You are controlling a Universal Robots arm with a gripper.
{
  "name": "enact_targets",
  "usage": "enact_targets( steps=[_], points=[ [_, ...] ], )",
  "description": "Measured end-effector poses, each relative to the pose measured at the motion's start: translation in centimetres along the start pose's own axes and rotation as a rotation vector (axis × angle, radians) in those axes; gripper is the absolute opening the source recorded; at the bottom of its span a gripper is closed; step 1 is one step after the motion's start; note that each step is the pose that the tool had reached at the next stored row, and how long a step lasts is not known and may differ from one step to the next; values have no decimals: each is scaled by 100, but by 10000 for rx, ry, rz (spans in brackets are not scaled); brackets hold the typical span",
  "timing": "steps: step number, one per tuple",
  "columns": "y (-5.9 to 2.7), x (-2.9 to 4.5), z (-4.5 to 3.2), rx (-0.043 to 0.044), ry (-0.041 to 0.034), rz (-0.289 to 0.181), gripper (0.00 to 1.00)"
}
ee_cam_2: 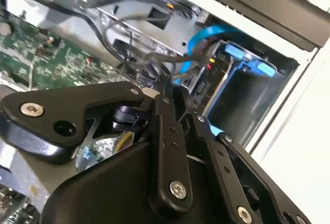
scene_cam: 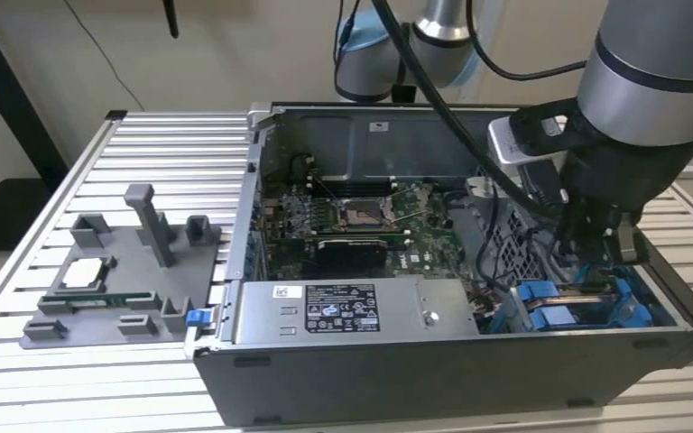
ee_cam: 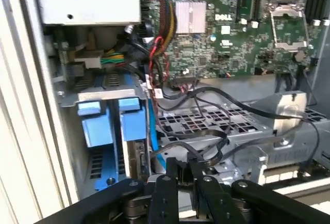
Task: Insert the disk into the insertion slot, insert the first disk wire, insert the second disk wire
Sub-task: 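Insert the second disk wire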
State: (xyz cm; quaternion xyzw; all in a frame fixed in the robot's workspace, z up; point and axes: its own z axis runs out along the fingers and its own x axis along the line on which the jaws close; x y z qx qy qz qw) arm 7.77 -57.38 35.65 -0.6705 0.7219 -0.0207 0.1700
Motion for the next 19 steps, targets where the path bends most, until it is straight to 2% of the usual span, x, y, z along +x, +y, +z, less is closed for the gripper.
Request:
enact_targets(
  steps=[4, 6, 7, 9, 12, 15, 19],
  points=[
    [-14, 1, 4, -225, 695, -144, 0],
    [-29, 1, 7, -363, 969, -200, 0],
    [-45, 0, 14, -428, 1036, -215, 0],
    [-111, 1, 49, -483, 1071, -227, 0],
    [-204, 7, 123, -505, 1074, -253, 0],
    [-210, 16, 174, -508, 1099, -279, 0],
    [-210, 21, 176, -508, 1097, -282, 0]
  ],
)
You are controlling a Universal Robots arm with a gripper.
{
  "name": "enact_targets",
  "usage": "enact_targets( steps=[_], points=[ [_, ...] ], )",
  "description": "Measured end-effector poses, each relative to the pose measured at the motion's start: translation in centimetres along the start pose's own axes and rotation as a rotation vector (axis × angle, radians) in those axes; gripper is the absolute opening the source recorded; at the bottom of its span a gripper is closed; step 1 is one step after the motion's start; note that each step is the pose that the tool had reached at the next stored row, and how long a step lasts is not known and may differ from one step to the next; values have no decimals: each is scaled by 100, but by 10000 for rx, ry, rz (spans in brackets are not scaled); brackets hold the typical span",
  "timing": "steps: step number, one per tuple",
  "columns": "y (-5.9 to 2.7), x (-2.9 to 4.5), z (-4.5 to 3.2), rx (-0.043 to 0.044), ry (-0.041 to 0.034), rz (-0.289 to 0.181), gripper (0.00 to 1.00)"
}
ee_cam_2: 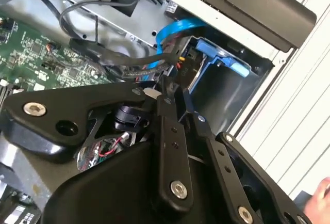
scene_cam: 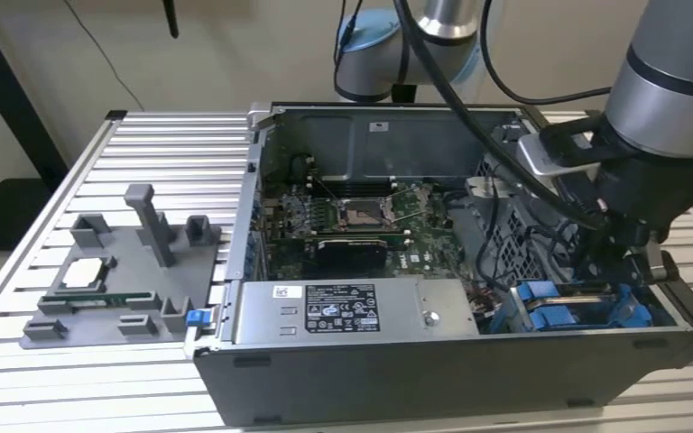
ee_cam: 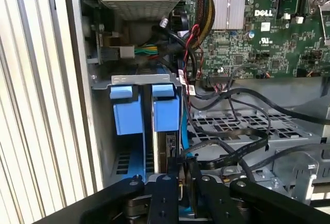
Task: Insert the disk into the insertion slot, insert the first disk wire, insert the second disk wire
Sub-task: 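Insert the second disk wire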
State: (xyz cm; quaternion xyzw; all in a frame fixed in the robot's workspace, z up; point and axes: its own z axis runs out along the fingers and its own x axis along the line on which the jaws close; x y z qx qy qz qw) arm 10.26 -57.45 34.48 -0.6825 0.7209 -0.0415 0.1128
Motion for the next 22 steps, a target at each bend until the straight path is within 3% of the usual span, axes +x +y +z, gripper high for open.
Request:
enact_targets(
  steps=[2, 3, 4, 7, 9, 10, 17, 18, 20, 22],
  points=[
    [0, 1, 0, 0, -12, 3, 0],
    [0, 1, 0, 0, -75, 17, 0],
    [0, 1, 0, -5, -205, 46, 0],
    [-1, 4, -5, -28, -707, 159, 0],
    [-3, 5, -13, -39, -986, 222, 0],
    [-4, 6, -17, -46, -1125, 252, 100],
    [-5, 14, -20, -40, -2348, 516, 100],
    [-6, 21, -21, -46, -2520, 555, 0],
    [-9, 53, -29, -54, -2706, 598, 0],
    [-12, 104, -35, -58, -2773, 614, 0]
  ],
)
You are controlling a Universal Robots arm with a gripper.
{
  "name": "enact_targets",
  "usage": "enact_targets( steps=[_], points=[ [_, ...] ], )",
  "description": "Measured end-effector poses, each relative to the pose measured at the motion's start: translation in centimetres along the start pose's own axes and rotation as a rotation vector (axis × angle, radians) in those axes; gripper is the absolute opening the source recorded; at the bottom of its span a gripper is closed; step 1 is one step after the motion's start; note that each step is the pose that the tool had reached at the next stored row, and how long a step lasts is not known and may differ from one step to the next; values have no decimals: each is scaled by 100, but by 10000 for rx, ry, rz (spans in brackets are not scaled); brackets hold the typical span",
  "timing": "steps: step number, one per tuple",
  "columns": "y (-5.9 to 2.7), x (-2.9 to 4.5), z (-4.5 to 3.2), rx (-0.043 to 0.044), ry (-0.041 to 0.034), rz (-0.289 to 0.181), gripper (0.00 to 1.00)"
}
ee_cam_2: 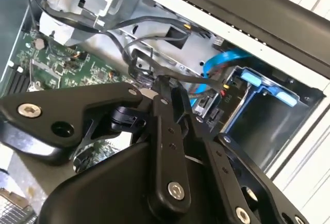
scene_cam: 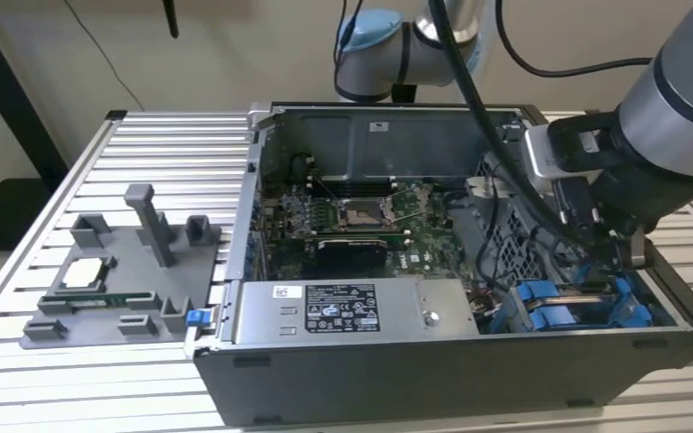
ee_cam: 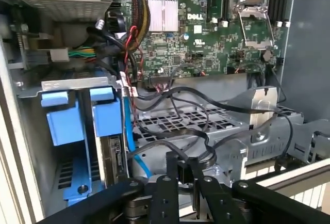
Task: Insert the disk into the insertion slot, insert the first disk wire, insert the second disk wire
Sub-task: 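Insert the second disk wire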
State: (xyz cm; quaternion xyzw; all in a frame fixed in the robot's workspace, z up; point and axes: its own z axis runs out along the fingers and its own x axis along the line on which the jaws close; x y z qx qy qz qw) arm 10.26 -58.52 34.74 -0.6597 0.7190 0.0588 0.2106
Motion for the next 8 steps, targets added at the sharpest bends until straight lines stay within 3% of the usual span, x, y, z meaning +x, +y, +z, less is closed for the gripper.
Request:
enact_targets(
  steps=[3, 6, 8],
  points=[
    [-7, 48, -19, -67, 17, 24, 0],
    [-15, 49, -17, -263, 244, 60, 0],
    [-23, 49, -15, -412, 474, 74, 0]
  ],
)
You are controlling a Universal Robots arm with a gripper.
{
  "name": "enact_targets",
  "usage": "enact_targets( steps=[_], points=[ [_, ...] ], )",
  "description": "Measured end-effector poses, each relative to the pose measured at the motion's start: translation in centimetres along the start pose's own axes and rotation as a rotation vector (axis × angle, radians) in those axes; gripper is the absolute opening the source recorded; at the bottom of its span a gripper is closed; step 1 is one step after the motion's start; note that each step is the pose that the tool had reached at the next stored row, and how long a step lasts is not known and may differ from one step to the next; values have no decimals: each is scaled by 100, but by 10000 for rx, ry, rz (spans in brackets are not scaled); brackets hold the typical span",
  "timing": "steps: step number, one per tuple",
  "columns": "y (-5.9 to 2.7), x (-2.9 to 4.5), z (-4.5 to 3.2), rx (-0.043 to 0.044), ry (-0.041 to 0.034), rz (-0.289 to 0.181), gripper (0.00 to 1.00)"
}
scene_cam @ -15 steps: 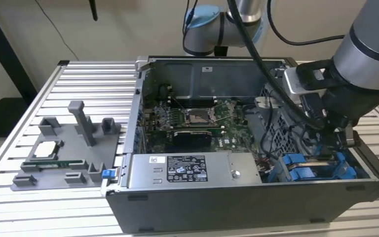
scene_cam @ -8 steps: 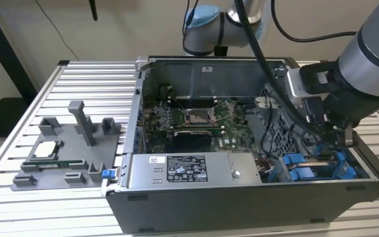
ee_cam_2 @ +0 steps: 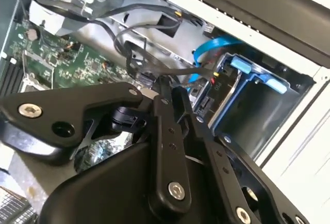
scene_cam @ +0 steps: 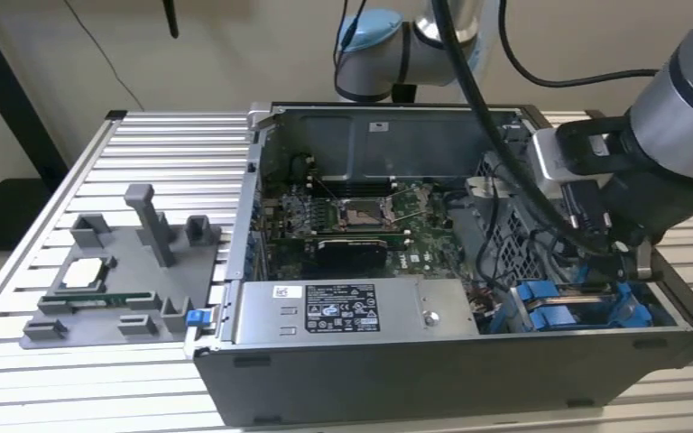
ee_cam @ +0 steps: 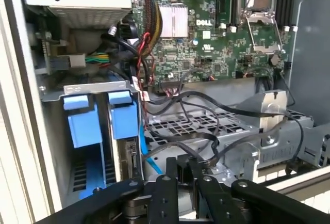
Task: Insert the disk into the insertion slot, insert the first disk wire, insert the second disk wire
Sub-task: 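Insert the second disk wire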
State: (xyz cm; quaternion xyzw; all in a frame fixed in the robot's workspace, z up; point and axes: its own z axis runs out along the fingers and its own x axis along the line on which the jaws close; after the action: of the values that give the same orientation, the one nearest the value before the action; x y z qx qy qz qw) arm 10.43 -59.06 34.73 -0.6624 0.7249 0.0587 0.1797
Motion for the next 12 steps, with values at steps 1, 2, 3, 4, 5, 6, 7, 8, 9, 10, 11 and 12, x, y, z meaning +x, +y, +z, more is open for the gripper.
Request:
enact_targets(
  steps=[1, 2, 3, 4, 5, 6, 7, 8, 9, 10, 11, 12],
  points=[
    [-4, 0, 1, -100, 161, 10, 0],
    [-9, -1, 2, -198, 320, 19, 0],
    [-14, -1, 3, -292, 476, 28, 0],
    [-20, -2, 4, -376, 627, 34, 0],
    [-27, -2, 5, -456, 785, 38, 0],
    [-35, -2, 6, -518, 930, 38, 0],
    [-48, -3, 9, -573, 1076, 35, 0],
    [-63, -4, 12, -612, 1205, 29, 0],
    [-80, -5, 17, -628, 1311, 21, 0],
    [-95, -9, 27, -631, 1379, 13, 0],
    [-107, -17, 41, -630, 1431, 5, 0],
    [-117, -28, 56, -628, 1483, -1, 0]
  ],
)
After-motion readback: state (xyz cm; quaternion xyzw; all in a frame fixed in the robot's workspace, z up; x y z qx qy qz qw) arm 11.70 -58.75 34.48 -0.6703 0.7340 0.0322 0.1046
